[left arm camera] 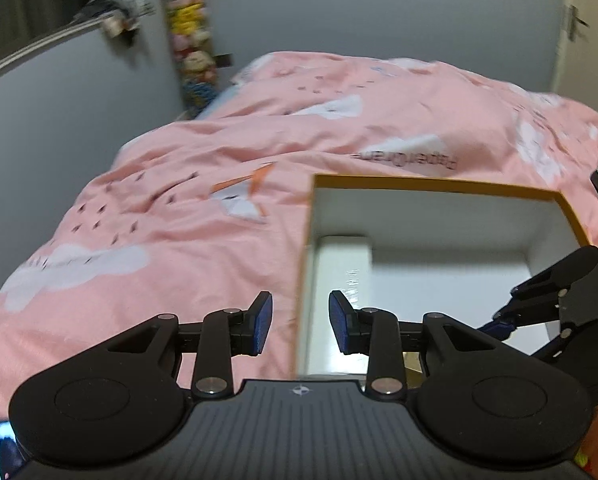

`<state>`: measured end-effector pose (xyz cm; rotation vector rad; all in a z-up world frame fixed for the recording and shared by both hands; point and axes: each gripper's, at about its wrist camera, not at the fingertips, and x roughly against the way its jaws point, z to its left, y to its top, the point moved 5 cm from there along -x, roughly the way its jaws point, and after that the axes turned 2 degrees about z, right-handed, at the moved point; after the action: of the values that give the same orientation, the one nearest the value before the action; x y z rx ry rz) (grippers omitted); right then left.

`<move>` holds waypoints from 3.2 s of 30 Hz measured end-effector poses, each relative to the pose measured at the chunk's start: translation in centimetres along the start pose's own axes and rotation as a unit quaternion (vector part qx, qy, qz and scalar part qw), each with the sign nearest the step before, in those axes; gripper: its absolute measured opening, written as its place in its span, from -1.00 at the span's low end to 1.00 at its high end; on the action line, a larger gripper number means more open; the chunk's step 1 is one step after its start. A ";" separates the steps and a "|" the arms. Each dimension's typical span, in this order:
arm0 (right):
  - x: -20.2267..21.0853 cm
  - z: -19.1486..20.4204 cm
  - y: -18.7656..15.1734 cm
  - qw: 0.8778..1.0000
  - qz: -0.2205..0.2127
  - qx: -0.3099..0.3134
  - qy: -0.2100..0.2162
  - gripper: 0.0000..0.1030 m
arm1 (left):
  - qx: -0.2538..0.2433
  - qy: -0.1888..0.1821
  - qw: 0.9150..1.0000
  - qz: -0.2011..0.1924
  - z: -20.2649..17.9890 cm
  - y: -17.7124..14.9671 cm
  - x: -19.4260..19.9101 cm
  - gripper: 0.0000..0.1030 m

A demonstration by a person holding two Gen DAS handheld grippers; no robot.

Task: Organize objects
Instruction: 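Lower the white case into the box and open the left gripper, then lower the gold box into the box corner and open the right gripper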

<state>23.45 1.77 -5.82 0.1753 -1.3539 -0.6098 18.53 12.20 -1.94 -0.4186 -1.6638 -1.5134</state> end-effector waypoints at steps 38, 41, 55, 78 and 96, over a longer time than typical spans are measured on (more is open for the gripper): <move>1.8 -6.1 -1.0 0.961 -0.018 -0.274 -0.028 -0.28 | 0.160 -0.088 0.983 0.019 5.5 -2.3 -1.8 -0.23; 0.8 -6.7 -2.1 0.952 0.003 -0.299 -0.058 -0.33 | 0.159 -0.087 0.983 0.019 5.5 -2.3 -1.8 -0.23; -3.5 -3.3 -0.2 0.969 0.023 -0.245 0.003 -0.59 | 0.158 -0.091 0.983 0.019 5.3 -2.3 -1.7 -0.23; -2.8 0.2 0.5 0.978 -0.010 -0.206 -0.040 -0.62 | 0.123 -0.095 0.988 -0.020 3.6 -2.2 -0.3 -0.23; 7.6 6.4 -6.1 0.948 -0.188 -0.189 -0.175 -0.04 | 0.009 -0.155 0.986 -0.067 -0.4 -3.9 6.4 -0.23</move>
<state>16.18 -5.67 -0.62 0.0101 -1.5261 -1.2572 12.03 9.18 0.28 -0.5651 -1.9790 -1.5924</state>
